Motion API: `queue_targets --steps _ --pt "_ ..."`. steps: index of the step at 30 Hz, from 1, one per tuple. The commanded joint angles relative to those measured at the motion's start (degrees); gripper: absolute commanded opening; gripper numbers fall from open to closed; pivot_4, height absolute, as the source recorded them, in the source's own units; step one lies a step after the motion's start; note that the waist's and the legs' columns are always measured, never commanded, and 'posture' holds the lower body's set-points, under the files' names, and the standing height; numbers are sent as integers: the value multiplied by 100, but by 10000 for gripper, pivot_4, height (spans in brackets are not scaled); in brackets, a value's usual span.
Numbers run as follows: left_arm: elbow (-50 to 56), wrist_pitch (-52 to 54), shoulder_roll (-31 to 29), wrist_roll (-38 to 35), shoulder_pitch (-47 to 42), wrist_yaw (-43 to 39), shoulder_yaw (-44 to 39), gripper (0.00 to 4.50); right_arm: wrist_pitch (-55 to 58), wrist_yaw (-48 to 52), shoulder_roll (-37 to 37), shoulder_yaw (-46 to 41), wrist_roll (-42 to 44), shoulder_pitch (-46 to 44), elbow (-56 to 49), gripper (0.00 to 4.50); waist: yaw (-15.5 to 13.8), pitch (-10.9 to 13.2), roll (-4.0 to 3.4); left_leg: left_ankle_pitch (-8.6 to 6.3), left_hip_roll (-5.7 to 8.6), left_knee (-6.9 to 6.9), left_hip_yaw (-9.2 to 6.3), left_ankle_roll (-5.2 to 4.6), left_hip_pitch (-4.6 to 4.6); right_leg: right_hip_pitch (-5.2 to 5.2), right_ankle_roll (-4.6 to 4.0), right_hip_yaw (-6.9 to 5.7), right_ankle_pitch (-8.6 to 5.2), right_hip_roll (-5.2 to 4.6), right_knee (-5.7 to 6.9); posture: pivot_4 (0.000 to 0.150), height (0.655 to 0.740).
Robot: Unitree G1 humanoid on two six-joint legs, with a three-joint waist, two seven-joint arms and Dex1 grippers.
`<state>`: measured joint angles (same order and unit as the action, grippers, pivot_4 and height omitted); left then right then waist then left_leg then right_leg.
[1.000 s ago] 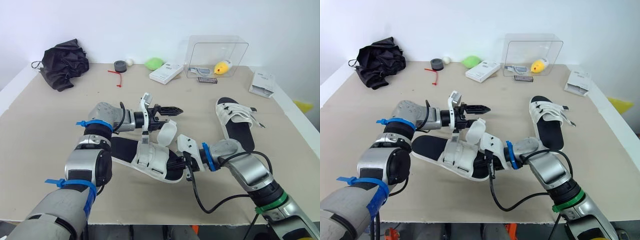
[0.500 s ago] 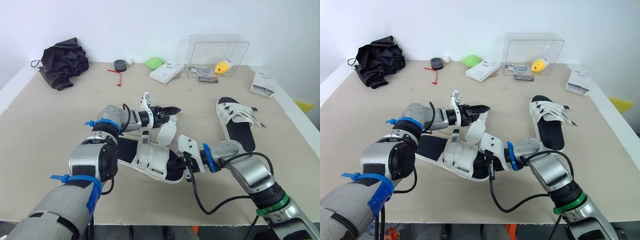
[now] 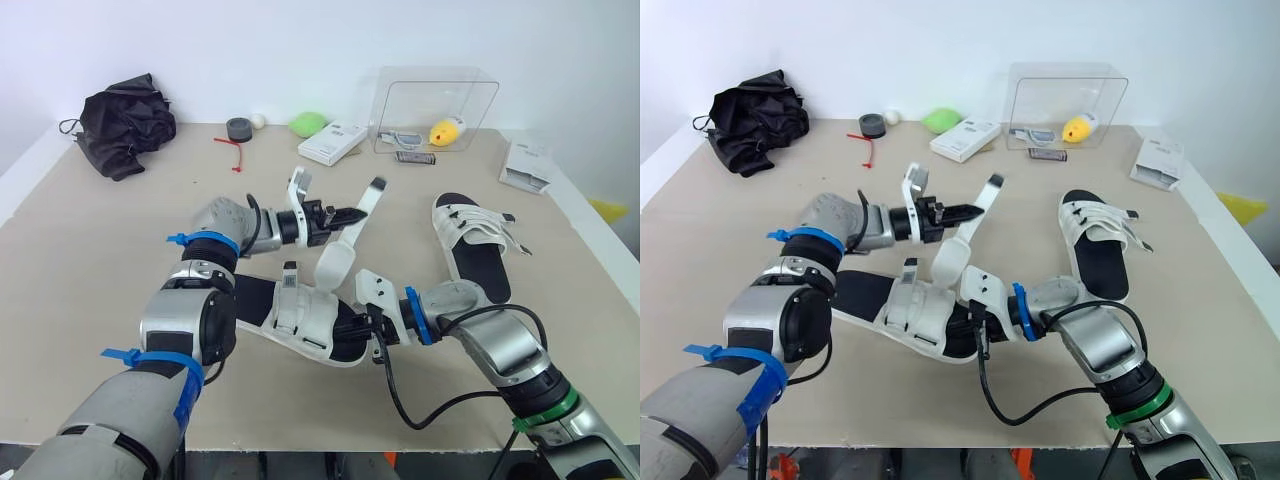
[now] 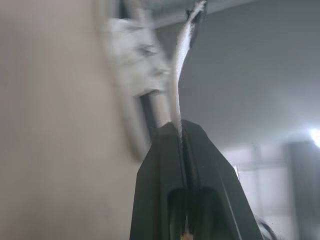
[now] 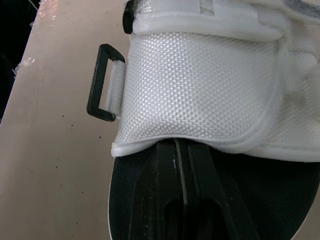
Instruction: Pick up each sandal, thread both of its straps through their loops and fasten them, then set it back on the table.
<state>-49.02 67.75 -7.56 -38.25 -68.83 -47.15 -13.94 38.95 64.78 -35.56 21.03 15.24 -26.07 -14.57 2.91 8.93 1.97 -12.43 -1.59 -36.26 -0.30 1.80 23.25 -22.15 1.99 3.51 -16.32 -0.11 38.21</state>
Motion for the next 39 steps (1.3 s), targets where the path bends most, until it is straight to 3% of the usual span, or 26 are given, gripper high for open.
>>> queue_targets --steps 1,3,6,10,17,24,27,30,32,36,39 --pt "2093 211 -357 -320 583 -999 795 459 225 -4 -45 426 -106 267 170 0 4 -2 -13 0 -1 0 1 2 0 -1 -7 2 4 1 2 1500 7400" --pt "3039 -63 -627 -272 1037 -1388 1221 459 217 -2 -59 427 -100 277 166 0 -10 -2 -13 4 -5 4 2 9 0 -5 -34 4 19 2 4 1500 7400" --pt "4787 -1903 -1536 222 2148 -2827 1957 459 193 20 -73 433 -95 289 178 0 7 -9 -28 5 -7 8 12 15 -7 -4 -41 17 22 1 3 1500 7400" --pt "5375 -3679 -2041 734 2898 -3605 2285 459 134 52 -90 455 -111 317 213 0 -51 -10 -23 10 -12 17 11 32 -16 2 -55 9 17 -7 0 1500 7400" --pt "4926 -7658 -1797 1568 3694 -4435 2371 459 60 113 -61 533 -134 270 282 0 -51 -10 -22 -8 -8 -12 20 -11 -13 17 -47 12 12 -5 -5 1500 7400" --pt "4373 -10343 -2374 1187 3742 -4535 3210 459 52 185 -106 543 -135 207 305 0 -38 -11 -22 -21 -16 -15 21 -33 -12 15 -52 18 10 3 -4 1500 7400" --pt "4073 -10755 -2534 1149 3708 -4535 3342 459 51 195 -119 546 -135 203 300 0 -33 -11 -22 -23 -18 -17 22 -37 -12 15 -50 17 9 2 -4 1500 7400" --pt "3894 -10770 -2603 1076 3688 -4535 3389 8828 44 219 -127 542 -138 190 319 0 -34 -11 -22 -27 -18 -19 23 -44 -10 15 -47 16 7 3 -4 1500 7400" --pt "3861 -10645 -2627 1094 3762 -4535 3297 17983 37 232 -121 552 -146 176 334 0 -34 -10 -22 -28 -17 -21 22 -46 -9 16 -47 15 6 4 -4 1500 7400" --pt "4436 -9110 -3142 1007 4152 -4361 3260 35949 10 250 -98 584 -151 125 388 0 -19 -11 -23 -29 -19 -23 22 -48 -10 15 -48 17 7 10 -3 1500 7400" --pt "5044 -7563 -3644 719 4372 -4242 3265 35949 -11 259 -94 599 -153 96 425 0 -18 -10 -21 -33 -27 -24 15 -55 -8 14 -51 11 4 16 -1 1500 7400"
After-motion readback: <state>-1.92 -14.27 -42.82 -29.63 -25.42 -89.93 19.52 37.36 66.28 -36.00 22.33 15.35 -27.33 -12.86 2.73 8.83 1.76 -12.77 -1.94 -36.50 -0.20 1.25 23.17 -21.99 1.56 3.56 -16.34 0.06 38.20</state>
